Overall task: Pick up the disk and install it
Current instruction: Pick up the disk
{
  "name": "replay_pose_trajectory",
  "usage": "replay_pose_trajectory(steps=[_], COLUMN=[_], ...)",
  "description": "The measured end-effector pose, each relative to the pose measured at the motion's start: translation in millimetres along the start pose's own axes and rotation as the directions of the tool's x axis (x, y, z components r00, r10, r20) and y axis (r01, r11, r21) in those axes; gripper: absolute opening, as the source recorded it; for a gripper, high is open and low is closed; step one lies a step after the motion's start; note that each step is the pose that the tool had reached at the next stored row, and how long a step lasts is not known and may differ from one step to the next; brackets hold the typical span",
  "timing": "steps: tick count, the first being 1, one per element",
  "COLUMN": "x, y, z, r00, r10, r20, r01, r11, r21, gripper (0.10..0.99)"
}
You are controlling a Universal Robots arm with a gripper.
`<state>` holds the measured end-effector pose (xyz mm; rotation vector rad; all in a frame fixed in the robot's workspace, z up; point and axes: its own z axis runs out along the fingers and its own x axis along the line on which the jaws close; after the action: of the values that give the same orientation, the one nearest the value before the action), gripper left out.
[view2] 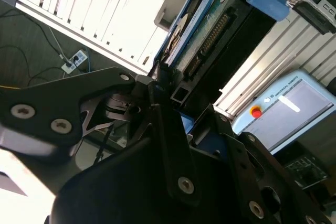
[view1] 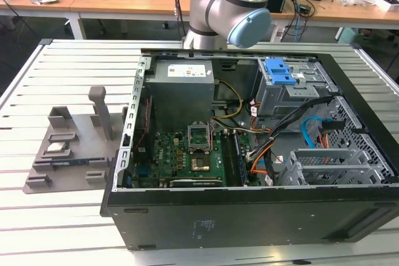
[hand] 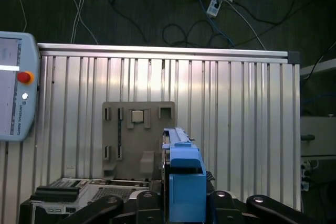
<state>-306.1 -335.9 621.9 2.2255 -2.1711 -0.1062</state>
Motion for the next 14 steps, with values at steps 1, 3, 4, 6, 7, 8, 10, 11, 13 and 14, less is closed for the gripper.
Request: replay_pose_trajectory(steps=[1,3,4,6,7,8,10,11,13,14], x=[0.1,0.3,0.4,0.6,0.7,0.8,0.9,1.0,1.2,1.3], y=[-4.2,-13.4,-16.3,-22.7,-26.0,-29.2,-38.6,-42.9,-49.4,-53.3], z=[0.3,0.4,0.2,-0.3,-0.5,-0.7,-1.3,-1.7,-2.1,-2.4], r00=[1.0000,1.0000,1.0000,1.0000,1.0000,1.0000,1.0000,1.0000,1.0000,1.0000], r10=[0.000,0.000,0.000,0.000,0.000,0.000,0.000,0.000,0.000,0.000], r20=[0.0000,0.0001,0.0000,-0.0001,-0.0001,0.0000,0.0000,0.0000,0.0000,0.0000], r01=[0.000,0.000,0.000,0.000,0.000,0.000,0.000,0.000,0.000,0.000], r11=[1.0000,1.0000,1.0000,1.0000,1.0000,1.0000,1.0000,1.0000,1.0000,1.0000], r21=[0.000,0.000,0.000,0.000,0.000,0.000,0.000,0.000,0.000,0.000], gripper=[0.365,0.365,0.365,0.365,0.365,0.365,0.365,0.365,0.365,0.365])
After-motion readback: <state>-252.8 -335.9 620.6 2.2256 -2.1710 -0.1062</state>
